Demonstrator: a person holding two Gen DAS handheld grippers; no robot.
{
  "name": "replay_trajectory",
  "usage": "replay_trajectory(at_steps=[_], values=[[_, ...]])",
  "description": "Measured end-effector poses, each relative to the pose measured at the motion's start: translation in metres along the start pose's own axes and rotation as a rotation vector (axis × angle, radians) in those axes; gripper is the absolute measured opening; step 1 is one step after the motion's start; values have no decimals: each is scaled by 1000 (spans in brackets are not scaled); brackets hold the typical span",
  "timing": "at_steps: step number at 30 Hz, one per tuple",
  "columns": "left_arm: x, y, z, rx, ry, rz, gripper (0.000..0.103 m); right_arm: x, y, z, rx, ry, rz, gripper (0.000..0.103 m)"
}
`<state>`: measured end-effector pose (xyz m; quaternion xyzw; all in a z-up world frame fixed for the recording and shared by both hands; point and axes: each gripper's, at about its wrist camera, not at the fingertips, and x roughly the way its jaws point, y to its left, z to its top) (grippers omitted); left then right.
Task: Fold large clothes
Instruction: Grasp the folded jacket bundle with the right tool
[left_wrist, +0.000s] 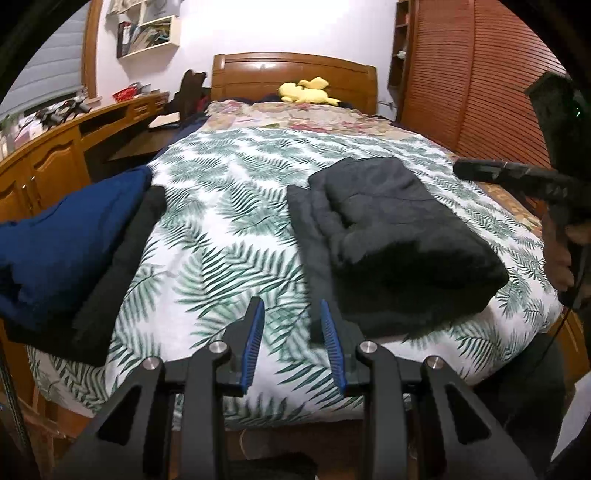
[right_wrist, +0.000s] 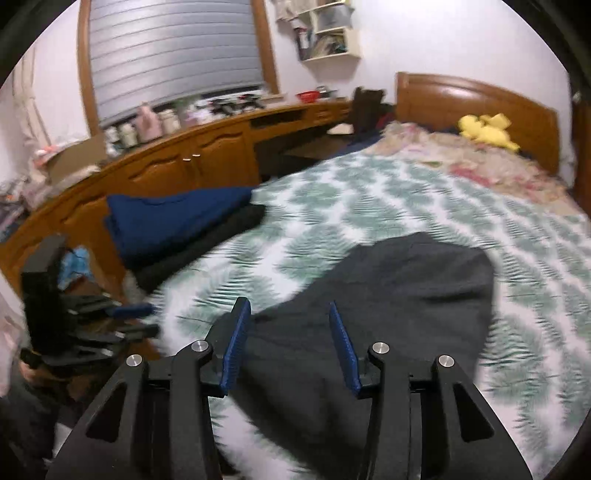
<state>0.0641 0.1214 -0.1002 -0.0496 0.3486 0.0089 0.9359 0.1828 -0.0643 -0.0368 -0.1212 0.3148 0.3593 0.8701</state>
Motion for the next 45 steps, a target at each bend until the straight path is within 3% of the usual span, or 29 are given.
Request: replay_trajectory(at_steps=[5, 9, 19, 28, 34, 39, 45], values=[[3, -24, 14, 42, -16, -17, 31, 3, -40, -35, -3, 82, -146, 44], [10, -40, 22, 67, -14, -28, 31, 12, -54, -63, 15, 149, -154, 44], [24, -52, 22, 85, 18, -30, 31, 32, -53, -91, 58, 197, -115, 45], [47, -56, 16, 88, 76, -24, 31, 28, -66, -83, 64, 179, -58, 45], [57, -59, 18, 99, 90, -12, 31, 35, -91, -61, 42, 139, -136, 46], [61, -62, 21, 110, 84, -2, 31, 49, -135, -42, 86, 108, -190, 57], [67, -63, 21, 115, 91, 13, 31, 77, -209, -43, 212, 146, -242, 60]])
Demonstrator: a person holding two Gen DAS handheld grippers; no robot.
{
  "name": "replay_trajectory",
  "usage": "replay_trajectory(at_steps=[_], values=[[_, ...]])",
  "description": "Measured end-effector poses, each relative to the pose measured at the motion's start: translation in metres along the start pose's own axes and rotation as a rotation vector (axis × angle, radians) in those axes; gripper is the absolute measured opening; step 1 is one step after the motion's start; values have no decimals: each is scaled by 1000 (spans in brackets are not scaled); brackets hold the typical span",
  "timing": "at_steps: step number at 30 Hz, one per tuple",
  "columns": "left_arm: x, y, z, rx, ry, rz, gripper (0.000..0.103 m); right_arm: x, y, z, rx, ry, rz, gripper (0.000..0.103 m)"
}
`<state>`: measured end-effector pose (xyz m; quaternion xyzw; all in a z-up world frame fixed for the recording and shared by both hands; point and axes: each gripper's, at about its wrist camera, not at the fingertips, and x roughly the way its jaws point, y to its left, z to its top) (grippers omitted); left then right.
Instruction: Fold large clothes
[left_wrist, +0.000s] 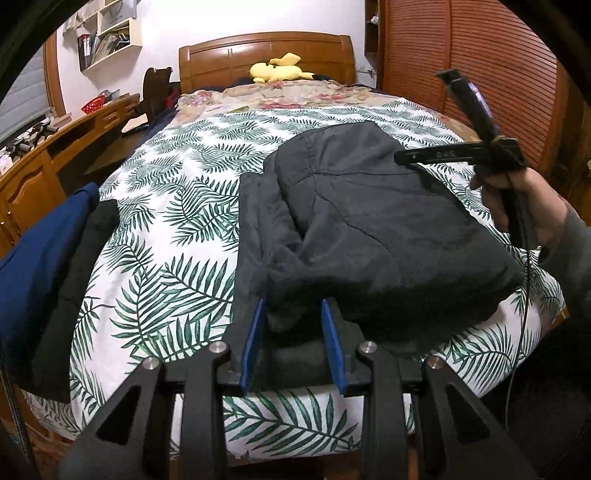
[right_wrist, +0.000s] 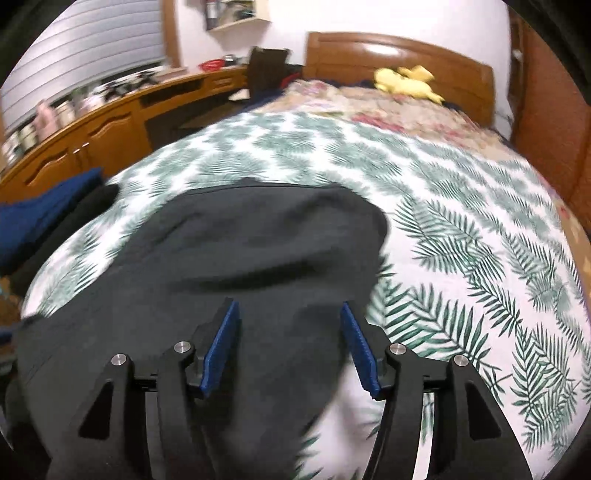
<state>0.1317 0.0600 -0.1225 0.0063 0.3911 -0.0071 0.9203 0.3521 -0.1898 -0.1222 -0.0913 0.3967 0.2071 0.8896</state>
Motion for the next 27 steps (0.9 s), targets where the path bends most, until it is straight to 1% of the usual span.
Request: replay_trajectory(at_steps=[2, 5, 6, 7, 8, 9, 11, 14, 17, 19, 21, 23, 24, 25, 26, 27], values=[[0, 0, 0, -3, -8, -1, 31, 9, -12, 0, 18, 18, 0, 63], [-2, -2, 1, 4, -31, -12, 30, 22, -30, -2, 63, 43, 36, 75], [-3, -2, 1, 9, -36, -13, 22, 28, -35, -2, 81, 57, 57, 78], [-4, -4, 2, 16, -43, -18, 21, 31, -38, -2, 100, 67, 75, 79], [-6, -5, 2, 20, -46, -17, 13, 36, -42, -2, 124, 78, 94, 80], [-7, -5, 3, 27, -52, -11, 4, 39, -45, -4, 148, 92, 117, 80], [-13, -4, 4, 26, -77, -10, 0, 38, -45, -3, 153, 94, 128, 80], [-22, 0, 5, 9, -105, -26, 0, 31, -36, -2, 127, 81, 111, 80], [-30, 1, 1, 13, -126, -3, 0, 28, -31, -1, 113, 73, 119, 80], [-35, 7, -1, -11, -144, 22, 0, 25, -30, -1, 113, 65, 119, 80], [-41, 20, -5, -48, -158, 50, 0, 23, -31, -1, 113, 60, 122, 80], [-46, 38, -12, -64, -162, 128, 0, 18, -30, 1, 111, 49, 126, 80], [-48, 49, -15, -88, -154, 140, 0, 16, -30, 2, 113, 43, 133, 80], [-50, 63, -19, -129, -132, 105, 0, 17, -29, 2, 115, 42, 137, 80], [-53, 70, -22, -146, -132, 103, 0, 18, -28, 3, 116, 42, 142, 80], [-55, 73, -23, -140, -130, 120, 0, 21, -26, 3, 112, 50, 142, 80]])
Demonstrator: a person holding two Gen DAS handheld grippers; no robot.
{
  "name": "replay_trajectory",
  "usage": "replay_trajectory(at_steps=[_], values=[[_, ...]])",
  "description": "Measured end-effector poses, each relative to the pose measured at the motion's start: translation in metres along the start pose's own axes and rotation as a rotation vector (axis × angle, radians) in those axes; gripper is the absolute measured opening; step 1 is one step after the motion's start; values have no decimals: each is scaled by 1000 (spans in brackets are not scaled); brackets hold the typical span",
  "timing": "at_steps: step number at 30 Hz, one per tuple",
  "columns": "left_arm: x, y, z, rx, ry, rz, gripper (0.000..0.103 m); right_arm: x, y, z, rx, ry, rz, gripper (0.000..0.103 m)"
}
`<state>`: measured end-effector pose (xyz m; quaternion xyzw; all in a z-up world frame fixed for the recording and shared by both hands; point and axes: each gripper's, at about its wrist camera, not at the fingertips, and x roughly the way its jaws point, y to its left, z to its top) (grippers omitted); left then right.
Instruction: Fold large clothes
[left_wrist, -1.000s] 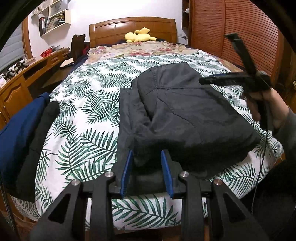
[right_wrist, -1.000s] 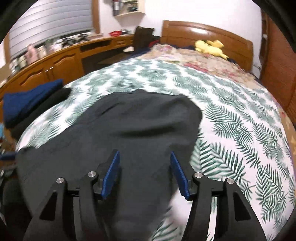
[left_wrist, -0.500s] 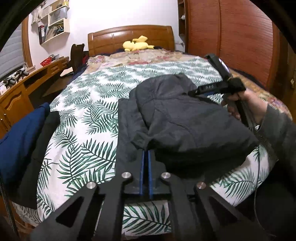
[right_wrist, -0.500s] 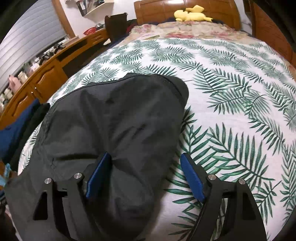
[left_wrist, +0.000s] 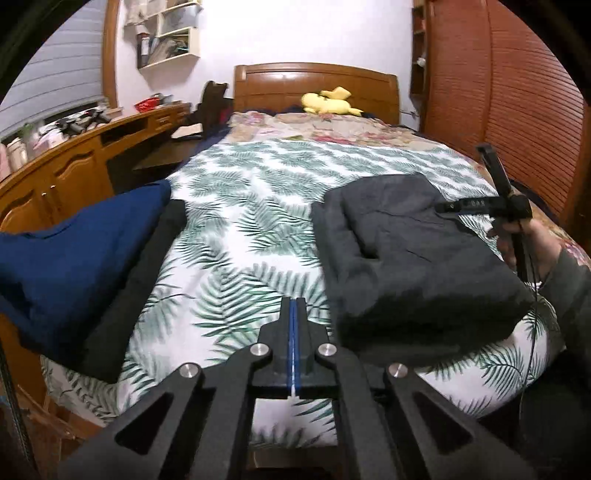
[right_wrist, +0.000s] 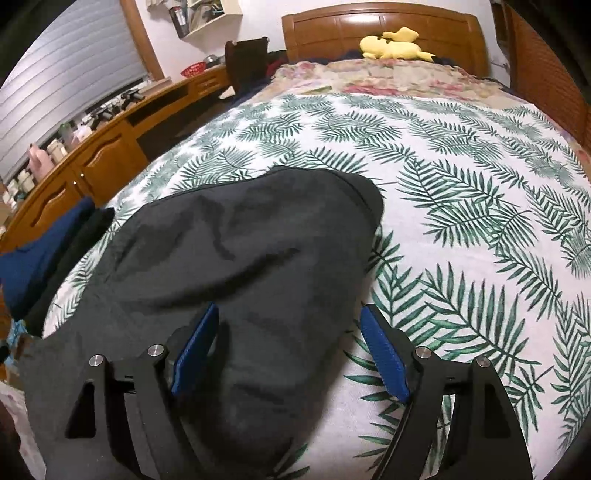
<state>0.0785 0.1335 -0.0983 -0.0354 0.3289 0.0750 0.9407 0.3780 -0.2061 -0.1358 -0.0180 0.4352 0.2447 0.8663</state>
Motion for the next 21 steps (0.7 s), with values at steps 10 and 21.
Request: replay_trajectory(at_steps=[10, 21], values=[[12, -22, -4, 25, 102, -101, 3, 29, -18, 0, 79, 43, 36, 86], [49, -45, -28, 38, 219, -126, 11, 39, -20, -4, 127, 73, 159, 63]])
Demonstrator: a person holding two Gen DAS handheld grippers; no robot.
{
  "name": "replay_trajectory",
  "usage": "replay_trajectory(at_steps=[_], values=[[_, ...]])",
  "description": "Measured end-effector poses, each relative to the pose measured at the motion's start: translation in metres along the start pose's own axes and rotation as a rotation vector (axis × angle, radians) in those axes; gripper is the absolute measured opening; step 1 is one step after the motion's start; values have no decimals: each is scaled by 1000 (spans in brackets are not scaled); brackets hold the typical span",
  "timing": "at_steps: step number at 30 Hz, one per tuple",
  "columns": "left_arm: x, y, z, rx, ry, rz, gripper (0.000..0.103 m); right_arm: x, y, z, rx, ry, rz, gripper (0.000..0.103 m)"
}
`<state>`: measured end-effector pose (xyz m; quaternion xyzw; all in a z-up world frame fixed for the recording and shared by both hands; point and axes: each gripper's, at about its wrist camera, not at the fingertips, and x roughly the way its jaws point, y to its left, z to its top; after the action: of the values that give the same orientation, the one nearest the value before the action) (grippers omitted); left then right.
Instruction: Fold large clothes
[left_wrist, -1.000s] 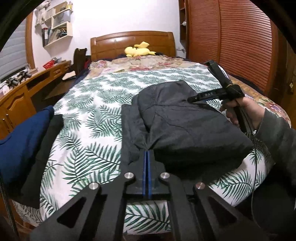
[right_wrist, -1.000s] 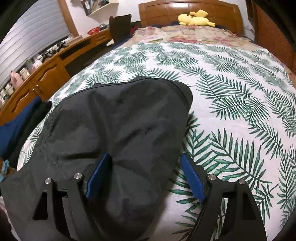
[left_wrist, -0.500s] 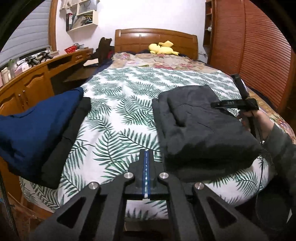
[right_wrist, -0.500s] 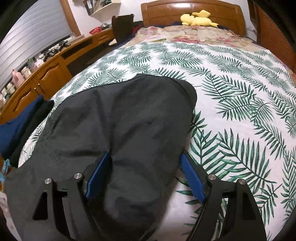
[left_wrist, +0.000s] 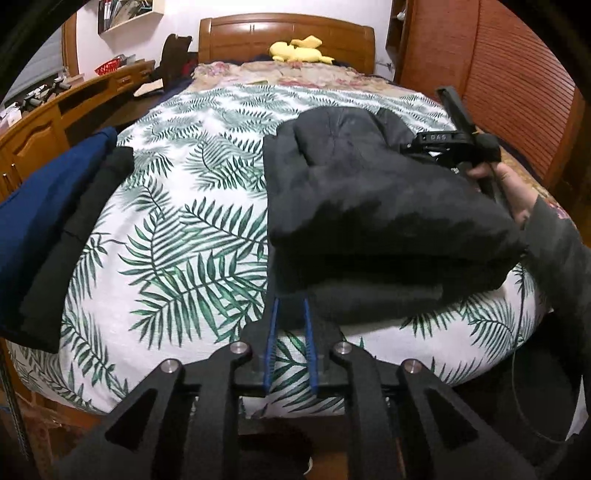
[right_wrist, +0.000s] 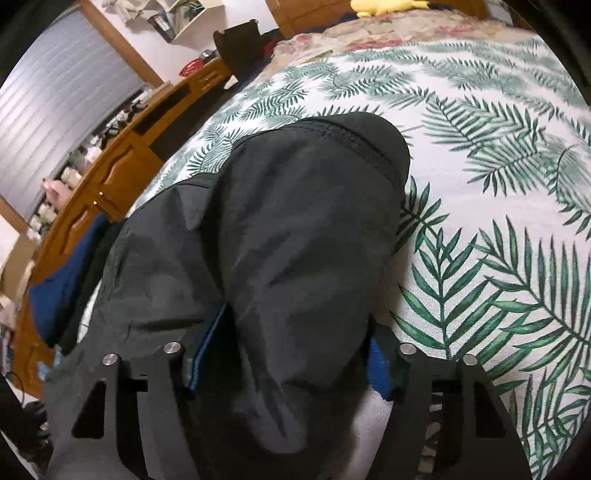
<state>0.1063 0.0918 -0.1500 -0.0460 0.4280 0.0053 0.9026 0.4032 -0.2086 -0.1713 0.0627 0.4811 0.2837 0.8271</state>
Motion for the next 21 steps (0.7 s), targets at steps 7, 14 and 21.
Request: replay_trajectory(at_steps=[7, 14, 21], values=[[15, 2, -2, 3, 25, 48, 20, 0, 3, -5, -8, -3, -19, 63], [26, 1, 0, 13, 35, 65, 25, 1, 1, -4, -8, -2, -16, 63], [23, -2, 5, -7, 32, 8, 25, 1, 2, -5, -10, -2, -15, 63]])
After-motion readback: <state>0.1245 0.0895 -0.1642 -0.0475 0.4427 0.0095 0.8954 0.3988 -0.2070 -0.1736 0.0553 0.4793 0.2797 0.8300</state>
